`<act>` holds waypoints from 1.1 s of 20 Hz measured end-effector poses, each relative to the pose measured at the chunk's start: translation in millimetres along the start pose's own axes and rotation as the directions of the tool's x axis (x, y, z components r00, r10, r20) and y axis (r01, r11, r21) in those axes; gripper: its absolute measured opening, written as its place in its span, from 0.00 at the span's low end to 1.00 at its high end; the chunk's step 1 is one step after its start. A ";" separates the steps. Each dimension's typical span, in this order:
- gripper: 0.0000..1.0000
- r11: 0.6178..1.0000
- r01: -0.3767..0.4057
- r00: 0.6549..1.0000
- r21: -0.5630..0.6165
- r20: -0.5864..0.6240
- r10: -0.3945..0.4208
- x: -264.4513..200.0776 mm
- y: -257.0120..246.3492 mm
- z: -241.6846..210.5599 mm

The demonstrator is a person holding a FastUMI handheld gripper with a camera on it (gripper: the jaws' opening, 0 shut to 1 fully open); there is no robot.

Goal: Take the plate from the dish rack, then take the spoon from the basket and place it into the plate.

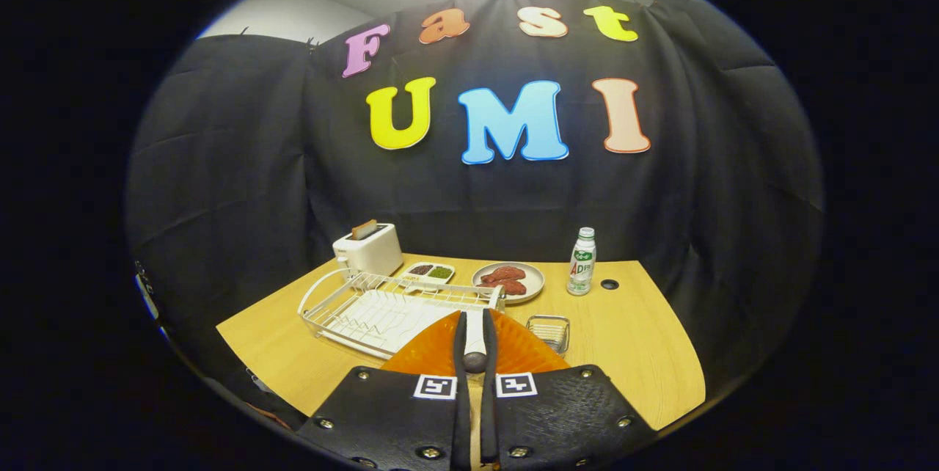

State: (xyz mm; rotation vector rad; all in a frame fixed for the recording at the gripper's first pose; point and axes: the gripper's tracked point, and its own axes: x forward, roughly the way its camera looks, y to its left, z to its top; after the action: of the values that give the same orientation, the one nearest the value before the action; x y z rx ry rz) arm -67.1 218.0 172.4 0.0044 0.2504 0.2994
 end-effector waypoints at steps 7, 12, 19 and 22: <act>0.05 0.992 -0.125 0.990 -0.030 -0.071 0.123 21.4 58.0 -27.2; 0.05 0.981 -0.194 0.973 -0.015 -0.127 0.190 31.6 94.2 -51.2; 0.05 0.973 -0.230 0.953 -0.024 -0.210 0.220 53.1 120.7 -91.6; 0.05 0.971 -0.236 0.944 -0.033 -0.247 0.221 62.1 125.1 -110.4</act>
State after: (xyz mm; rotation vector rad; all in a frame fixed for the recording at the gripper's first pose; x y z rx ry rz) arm -73.1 352.1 55.5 -0.0658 0.4843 0.5407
